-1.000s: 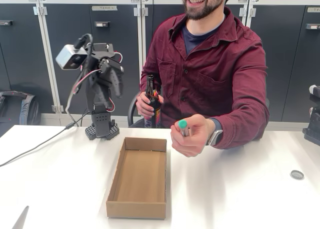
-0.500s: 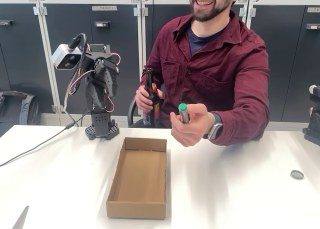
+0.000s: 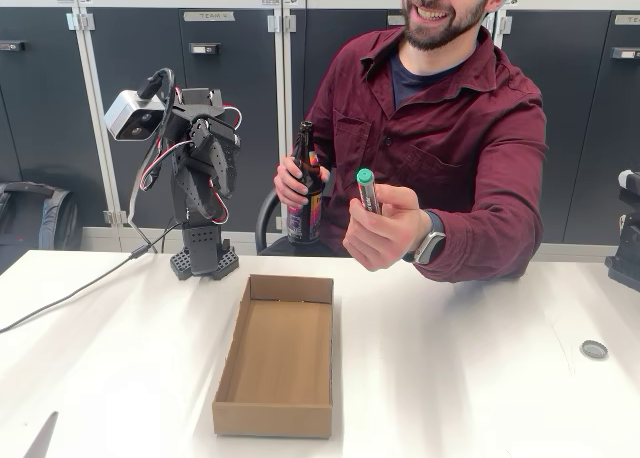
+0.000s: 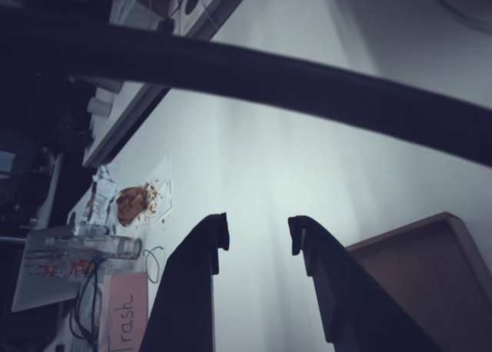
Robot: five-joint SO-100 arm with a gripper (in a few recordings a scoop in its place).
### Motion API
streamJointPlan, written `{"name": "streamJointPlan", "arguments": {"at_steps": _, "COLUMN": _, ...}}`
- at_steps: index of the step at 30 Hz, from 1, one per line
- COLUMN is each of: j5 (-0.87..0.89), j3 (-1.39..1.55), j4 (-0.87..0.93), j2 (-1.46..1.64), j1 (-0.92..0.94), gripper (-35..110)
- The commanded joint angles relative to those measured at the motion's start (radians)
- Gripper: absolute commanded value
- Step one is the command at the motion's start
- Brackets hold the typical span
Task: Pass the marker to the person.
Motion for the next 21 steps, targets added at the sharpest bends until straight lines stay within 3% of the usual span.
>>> {"name": "streamJointPlan", "arguments": {"at_steps": 1, "j5": 0.003, "j3": -0.055, "j4": 0.002, "j2": 0.011, "j1": -0.005, "gripper": 16}}
{"name": "streamJointPlan", "arguments": {"at_steps": 21, "j5": 0.025, "j3": -0.037, "j4": 0.018, "j2": 0.012, "j1": 0.003, "gripper": 16}}
